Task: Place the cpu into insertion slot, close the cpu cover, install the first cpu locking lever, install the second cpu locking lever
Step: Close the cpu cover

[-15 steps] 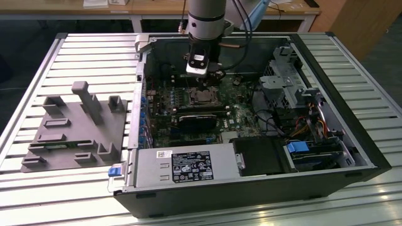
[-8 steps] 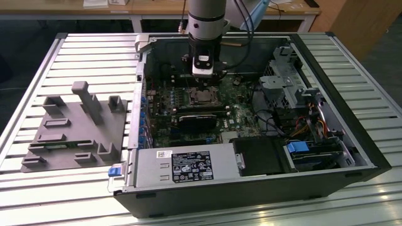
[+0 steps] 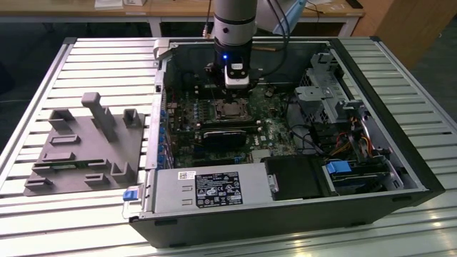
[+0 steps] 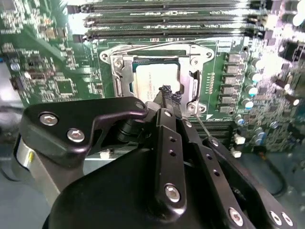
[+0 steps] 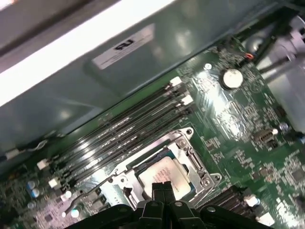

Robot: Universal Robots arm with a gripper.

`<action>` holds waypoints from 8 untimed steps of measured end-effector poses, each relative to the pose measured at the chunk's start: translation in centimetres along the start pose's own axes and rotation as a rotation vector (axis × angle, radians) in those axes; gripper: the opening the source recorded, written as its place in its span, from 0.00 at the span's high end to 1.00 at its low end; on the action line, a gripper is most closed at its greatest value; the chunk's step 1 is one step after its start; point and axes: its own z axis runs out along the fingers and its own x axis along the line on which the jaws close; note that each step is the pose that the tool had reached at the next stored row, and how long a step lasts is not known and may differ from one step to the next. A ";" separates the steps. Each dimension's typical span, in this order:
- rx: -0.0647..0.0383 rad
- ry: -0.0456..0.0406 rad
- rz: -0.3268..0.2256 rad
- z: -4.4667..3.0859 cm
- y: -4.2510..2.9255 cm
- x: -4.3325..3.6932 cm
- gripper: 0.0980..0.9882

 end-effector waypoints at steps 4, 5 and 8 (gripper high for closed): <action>-0.001 0.0016 -0.073 0.01 0.00 0.00 1.00; -0.001 0.0020 -0.091 0.01 0.00 0.00 1.00; -0.002 0.0036 -0.158 0.01 0.00 0.00 1.00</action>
